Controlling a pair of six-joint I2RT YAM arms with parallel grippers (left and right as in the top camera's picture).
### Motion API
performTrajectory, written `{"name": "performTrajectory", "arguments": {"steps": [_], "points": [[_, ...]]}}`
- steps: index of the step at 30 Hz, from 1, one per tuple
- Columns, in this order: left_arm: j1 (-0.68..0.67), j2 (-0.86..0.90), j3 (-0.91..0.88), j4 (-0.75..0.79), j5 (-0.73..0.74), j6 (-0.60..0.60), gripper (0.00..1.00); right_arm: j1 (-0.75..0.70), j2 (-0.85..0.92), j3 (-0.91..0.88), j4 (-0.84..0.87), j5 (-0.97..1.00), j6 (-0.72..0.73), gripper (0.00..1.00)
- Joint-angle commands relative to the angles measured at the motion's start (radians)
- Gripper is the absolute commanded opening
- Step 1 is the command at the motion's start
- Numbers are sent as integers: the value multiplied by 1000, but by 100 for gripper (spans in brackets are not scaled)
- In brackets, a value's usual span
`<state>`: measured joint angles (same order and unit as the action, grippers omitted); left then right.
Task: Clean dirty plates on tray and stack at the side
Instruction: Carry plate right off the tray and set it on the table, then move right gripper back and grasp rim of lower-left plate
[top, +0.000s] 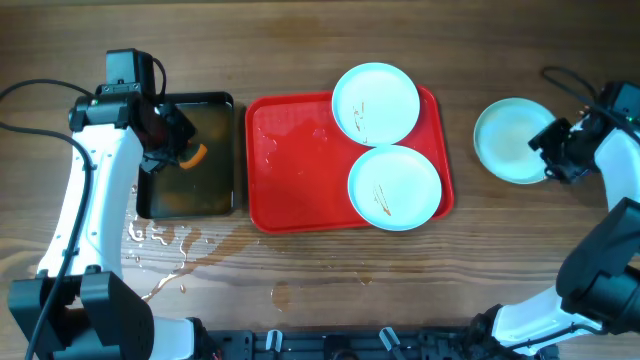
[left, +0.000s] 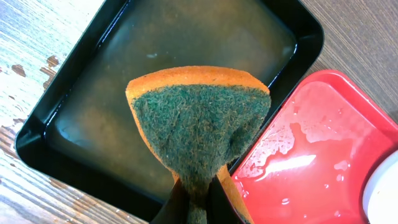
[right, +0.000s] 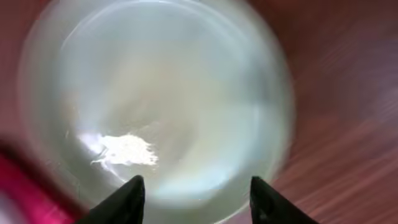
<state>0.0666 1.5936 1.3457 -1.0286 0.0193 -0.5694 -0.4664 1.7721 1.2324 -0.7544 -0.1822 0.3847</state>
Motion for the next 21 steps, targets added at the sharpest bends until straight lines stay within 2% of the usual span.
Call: {"name": "performTrajectory", "arguments": {"steps": [1,5,8,10,13,15,21], "points": [[3,6,3,3,-12,16,4,60,-58,41,-87,-291,-166,52],[3,6,3,5,-12,35,4,210,-63,20,-196,-280,-306,53],[3,6,3,4,-13,42,4,322,-61,-20,-181,-180,-302,54],[3,6,3,4,-13,42,4,399,-61,-61,-143,-97,-244,55],[3,6,3,4,-13,42,4,451,-61,-106,-119,16,-191,56],[3,6,3,4,-13,42,4,462,-61,-143,-93,17,-197,56],[3,6,3,8,-13,42,4,467,-61,-244,-14,-98,-309,40]]}}
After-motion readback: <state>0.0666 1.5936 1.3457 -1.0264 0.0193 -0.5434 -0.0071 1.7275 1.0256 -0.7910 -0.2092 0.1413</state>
